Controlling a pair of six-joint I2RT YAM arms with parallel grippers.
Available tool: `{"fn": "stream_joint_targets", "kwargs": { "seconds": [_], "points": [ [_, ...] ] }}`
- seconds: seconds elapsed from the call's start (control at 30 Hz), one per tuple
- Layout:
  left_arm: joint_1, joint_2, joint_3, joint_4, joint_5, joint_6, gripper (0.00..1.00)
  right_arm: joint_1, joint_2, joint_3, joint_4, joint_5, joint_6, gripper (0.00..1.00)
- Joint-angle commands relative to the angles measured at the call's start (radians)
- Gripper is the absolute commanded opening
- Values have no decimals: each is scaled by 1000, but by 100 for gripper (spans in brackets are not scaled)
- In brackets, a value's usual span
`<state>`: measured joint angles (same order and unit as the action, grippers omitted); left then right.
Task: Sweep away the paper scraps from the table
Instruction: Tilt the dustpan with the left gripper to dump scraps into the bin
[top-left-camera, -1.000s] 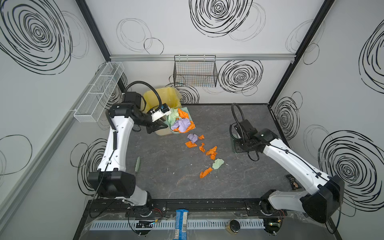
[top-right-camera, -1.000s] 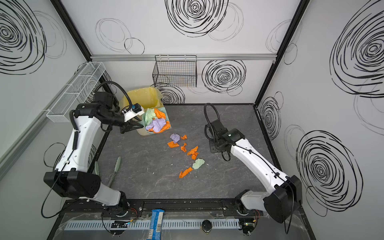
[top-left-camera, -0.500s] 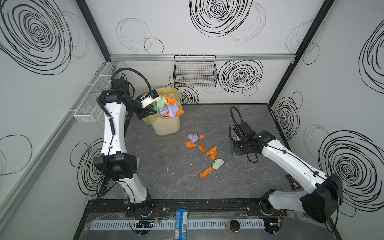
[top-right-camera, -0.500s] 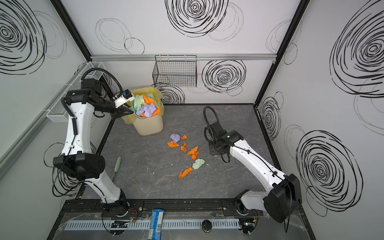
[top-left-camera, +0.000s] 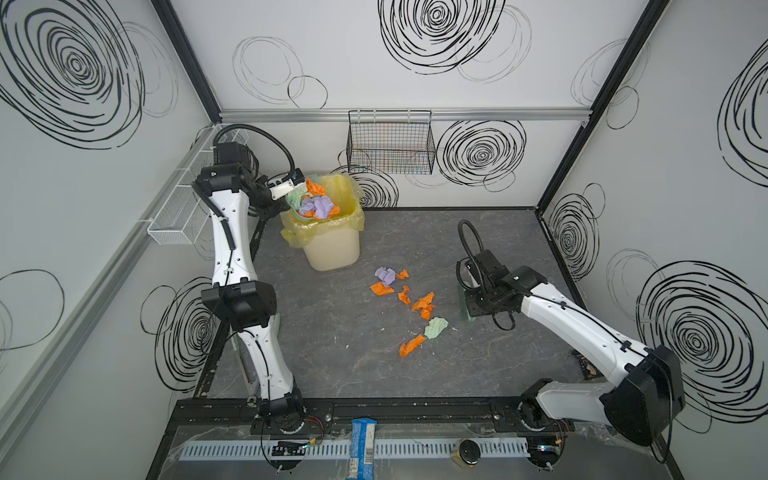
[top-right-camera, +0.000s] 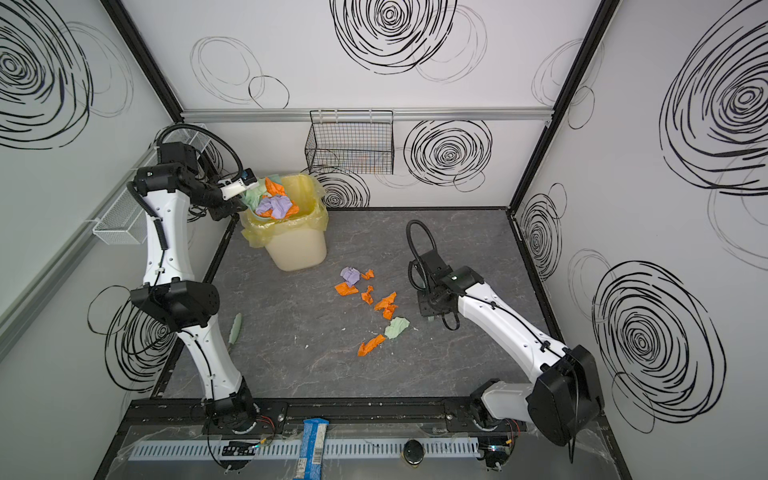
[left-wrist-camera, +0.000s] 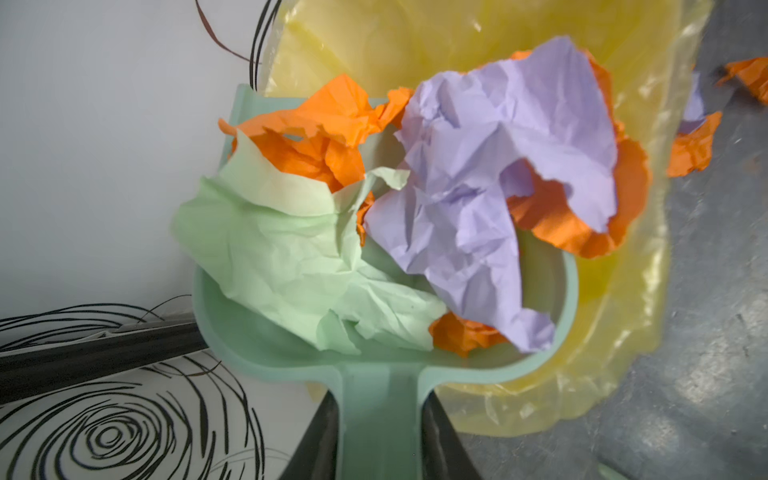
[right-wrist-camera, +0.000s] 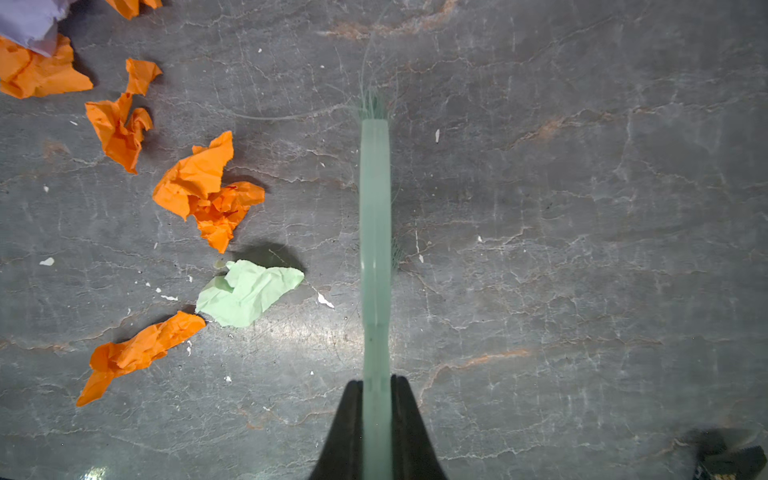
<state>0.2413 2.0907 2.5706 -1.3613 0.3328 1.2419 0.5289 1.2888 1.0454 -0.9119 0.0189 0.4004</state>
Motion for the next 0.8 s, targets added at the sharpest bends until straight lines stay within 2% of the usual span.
{"fn": "stream_joint_targets", "kwargs": {
  "seconds": [0.0, 0.1, 0.27, 0.53, 0.77],
  "points": [
    [-56, -35, 17, 76, -156, 92, 0, -4, -9, -5, 24, 0, 0, 0],
    [-113, -52, -8, 133, -308, 175, 0, -4, 2, 8, 17, 7, 0, 0],
    [-181, -80, -32, 199, -482, 280, 0, -3, 1, 5, 24, 7, -2, 0],
    [-200, -154, -148, 353, -592, 350, 0, -3, 4, -4, 33, -2, -6, 0],
    [-171, -189, -151, 402, -578, 359, 0, -2, -5, -2, 26, 12, -8, 0]
  ]
}}
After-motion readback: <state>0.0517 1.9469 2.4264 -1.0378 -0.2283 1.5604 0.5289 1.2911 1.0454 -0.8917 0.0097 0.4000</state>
